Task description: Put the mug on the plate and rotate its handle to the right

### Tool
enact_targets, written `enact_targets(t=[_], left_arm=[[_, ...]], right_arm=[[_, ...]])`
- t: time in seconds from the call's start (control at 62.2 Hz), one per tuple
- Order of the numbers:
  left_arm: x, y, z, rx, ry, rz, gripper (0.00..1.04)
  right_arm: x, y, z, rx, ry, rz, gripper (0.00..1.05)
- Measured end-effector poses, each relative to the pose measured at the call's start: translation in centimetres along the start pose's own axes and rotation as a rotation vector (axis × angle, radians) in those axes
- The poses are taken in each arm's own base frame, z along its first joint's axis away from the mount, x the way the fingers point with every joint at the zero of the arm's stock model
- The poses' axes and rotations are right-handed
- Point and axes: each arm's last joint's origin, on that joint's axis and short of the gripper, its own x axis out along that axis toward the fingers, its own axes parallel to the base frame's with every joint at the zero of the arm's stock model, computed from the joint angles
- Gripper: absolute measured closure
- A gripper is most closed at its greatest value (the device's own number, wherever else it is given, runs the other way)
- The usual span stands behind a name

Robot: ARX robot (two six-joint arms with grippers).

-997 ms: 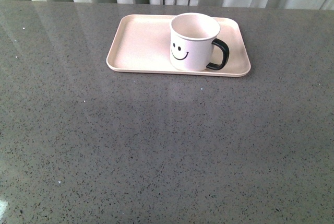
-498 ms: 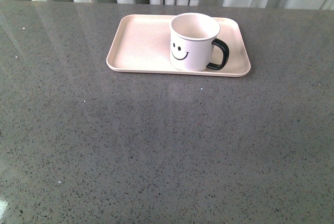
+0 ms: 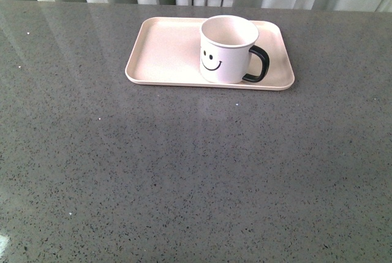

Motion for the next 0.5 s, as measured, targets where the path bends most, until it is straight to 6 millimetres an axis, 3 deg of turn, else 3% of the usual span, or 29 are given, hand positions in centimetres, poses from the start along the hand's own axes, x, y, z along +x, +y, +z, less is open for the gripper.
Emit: enact_targets(t=[0.145, 0.498], left_arm=[[0.0, 0.0, 0.0, -0.001, 0.0, -0.001, 1.01], [0.0, 0.0, 0.0, 0.0, 0.0, -0.001, 0.34]], right_arm=[[0.0, 0.0, 0.0, 0.0, 0.0, 0.0, 0.09], [0.0, 0.0, 0.0, 0.0, 0.0, 0.0, 0.09]])
